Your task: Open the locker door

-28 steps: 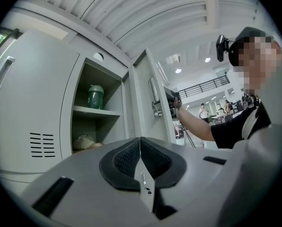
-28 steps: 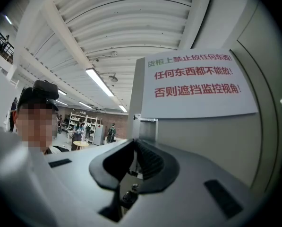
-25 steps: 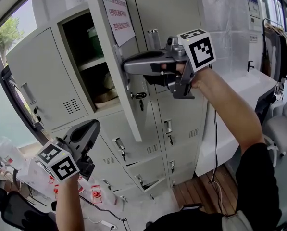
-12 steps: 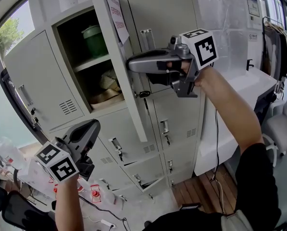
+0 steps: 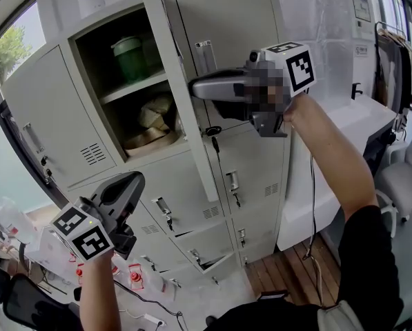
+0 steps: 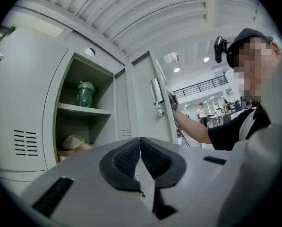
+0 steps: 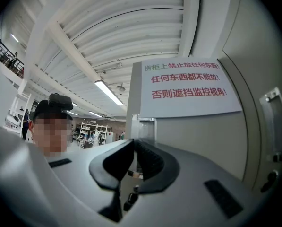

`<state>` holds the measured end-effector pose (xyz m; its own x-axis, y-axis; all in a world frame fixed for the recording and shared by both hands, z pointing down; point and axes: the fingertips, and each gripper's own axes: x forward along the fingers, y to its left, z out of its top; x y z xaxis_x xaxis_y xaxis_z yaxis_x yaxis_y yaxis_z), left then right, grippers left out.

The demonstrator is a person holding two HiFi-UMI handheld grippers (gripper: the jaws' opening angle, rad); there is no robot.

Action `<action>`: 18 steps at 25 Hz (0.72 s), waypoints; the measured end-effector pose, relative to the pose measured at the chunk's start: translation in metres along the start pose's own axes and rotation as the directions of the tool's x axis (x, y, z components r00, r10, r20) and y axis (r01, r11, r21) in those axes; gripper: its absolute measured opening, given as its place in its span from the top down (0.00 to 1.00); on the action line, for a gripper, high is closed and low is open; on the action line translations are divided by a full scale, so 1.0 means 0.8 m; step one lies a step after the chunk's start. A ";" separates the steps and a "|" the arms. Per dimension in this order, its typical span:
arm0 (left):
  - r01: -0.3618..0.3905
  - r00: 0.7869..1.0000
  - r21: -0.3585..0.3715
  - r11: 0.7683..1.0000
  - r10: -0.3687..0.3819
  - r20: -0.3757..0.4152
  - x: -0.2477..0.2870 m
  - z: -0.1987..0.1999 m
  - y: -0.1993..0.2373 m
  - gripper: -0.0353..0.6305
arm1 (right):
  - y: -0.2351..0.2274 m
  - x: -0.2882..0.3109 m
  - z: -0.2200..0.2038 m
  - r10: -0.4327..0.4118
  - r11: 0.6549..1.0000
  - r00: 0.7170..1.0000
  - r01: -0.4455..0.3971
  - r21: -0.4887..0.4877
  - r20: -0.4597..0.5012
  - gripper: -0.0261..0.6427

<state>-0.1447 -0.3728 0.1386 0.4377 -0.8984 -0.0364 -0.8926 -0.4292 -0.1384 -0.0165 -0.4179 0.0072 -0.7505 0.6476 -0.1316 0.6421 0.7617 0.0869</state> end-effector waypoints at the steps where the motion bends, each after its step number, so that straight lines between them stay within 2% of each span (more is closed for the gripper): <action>1: 0.003 1.000 0.001 1.000 -0.003 -0.001 0.002 -0.001 -0.002 0.92 | 0.001 -0.003 0.000 0.004 1.000 1.000 -0.004 0.002 0.005 0.91; 18: 0.033 0.999 -0.004 0.999 -0.033 0.004 0.016 -0.002 -0.007 0.92 | 0.005 -0.034 0.005 -0.020 1.000 0.999 0.020 -0.017 0.026 0.91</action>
<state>-0.1345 -0.3822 0.1407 0.4674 -0.8833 -0.0362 -0.8780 -0.4591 -0.1356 0.0070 -0.4330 0.0070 -0.7587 0.6317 -0.1589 0.6240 0.7748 0.1009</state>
